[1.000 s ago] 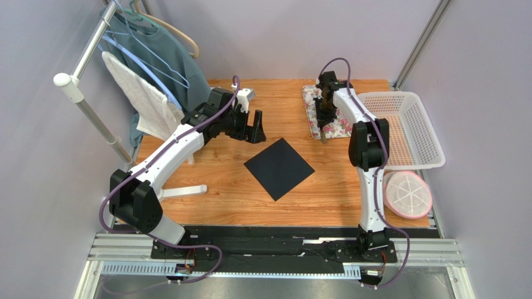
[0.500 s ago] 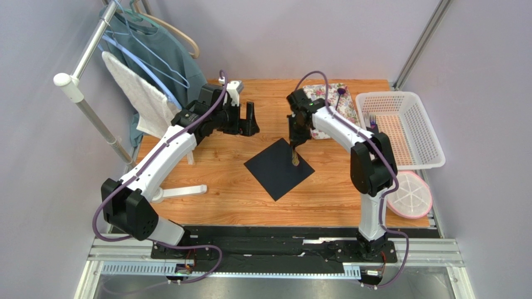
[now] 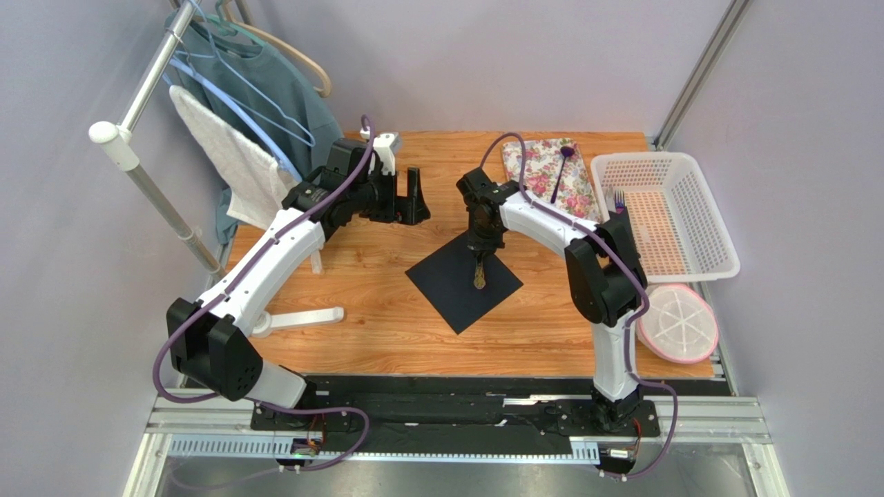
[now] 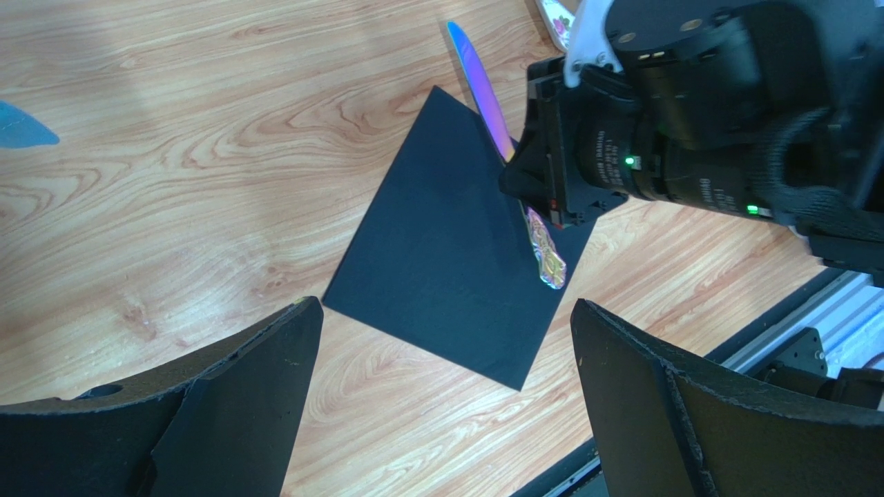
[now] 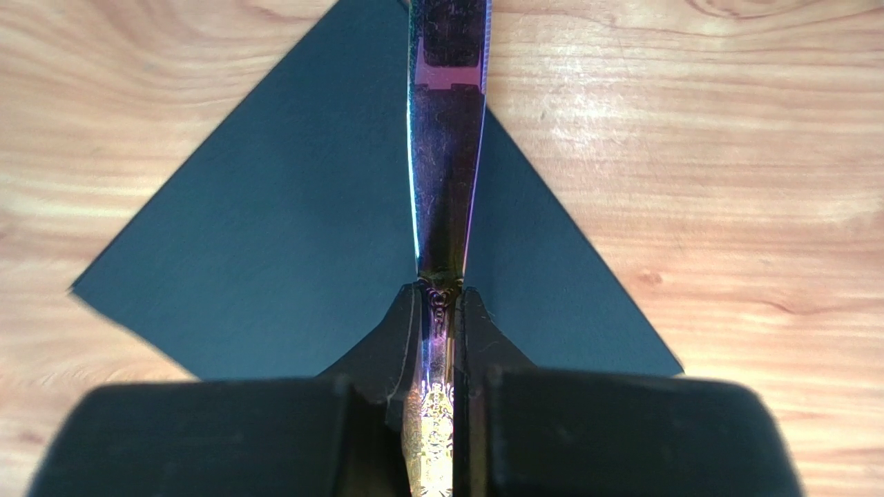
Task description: Place the utensils on the paper napkin and roll it up
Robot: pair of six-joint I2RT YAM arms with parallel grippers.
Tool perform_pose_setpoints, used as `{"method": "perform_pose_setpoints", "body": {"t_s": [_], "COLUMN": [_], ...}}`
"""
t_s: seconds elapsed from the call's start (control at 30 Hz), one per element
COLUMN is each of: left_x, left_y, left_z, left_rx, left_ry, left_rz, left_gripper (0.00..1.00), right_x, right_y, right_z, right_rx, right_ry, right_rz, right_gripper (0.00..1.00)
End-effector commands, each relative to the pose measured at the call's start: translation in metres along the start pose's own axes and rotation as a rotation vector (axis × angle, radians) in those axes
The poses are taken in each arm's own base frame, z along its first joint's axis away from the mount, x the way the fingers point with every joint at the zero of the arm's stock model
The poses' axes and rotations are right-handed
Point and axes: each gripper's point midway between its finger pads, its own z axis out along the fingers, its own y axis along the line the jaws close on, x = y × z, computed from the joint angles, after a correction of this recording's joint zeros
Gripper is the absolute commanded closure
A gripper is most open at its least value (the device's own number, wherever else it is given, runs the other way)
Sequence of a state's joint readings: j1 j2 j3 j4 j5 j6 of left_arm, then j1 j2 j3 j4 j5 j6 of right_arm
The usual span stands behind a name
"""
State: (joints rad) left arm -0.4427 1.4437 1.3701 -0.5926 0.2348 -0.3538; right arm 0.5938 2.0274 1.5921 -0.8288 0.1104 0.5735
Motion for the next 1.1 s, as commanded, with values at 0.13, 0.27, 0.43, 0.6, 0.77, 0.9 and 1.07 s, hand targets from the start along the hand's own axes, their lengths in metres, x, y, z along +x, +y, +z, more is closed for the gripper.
{"method": "perform_pose_setpoints", "body": {"t_s": [0.13,0.27,0.43,0.6,0.77,0.9,1.07], "left_x": [-0.02,-0.019,-0.019,-0.018,-0.017,-0.017,-0.015], "left_y": [-0.01,-0.01,-0.009,-0.008,-0.007,-0.007,-0.007], "left_z": [-0.011,-0.011,-0.01,-0.01,-0.009,-0.009,-0.008], "left_rx": [0.041,0.042,0.043,0.04,0.041,0.041,0.041], "left_ry": [-0.065,-0.064,-0.064,-0.059,-0.055,-0.055,-0.051], "left_rz": [0.002,0.0,-0.003,-0.007,-0.009,-0.009,-0.012], "left_gripper": [0.01,0.01,0.01,0.01,0.01,0.01,0.01], "right_x": [-0.016,-0.011,-0.008,-0.007,-0.003,-0.003,-0.01], "right_y": [0.023,0.026,0.029,0.029,0.029,0.027,0.028], "right_z": [0.011,0.016,0.02,0.023,0.028,0.029,0.019], "right_rx": [-0.03,-0.033,-0.04,-0.034,-0.027,-0.023,-0.023], "right_ry": [-0.056,-0.038,-0.028,-0.021,-0.004,-0.001,-0.033], "right_rz": [0.009,-0.004,-0.011,-0.013,-0.008,-0.002,0.004], "right_gripper": [0.99,0.99,0.98,0.97,0.96,0.97,0.97]}}
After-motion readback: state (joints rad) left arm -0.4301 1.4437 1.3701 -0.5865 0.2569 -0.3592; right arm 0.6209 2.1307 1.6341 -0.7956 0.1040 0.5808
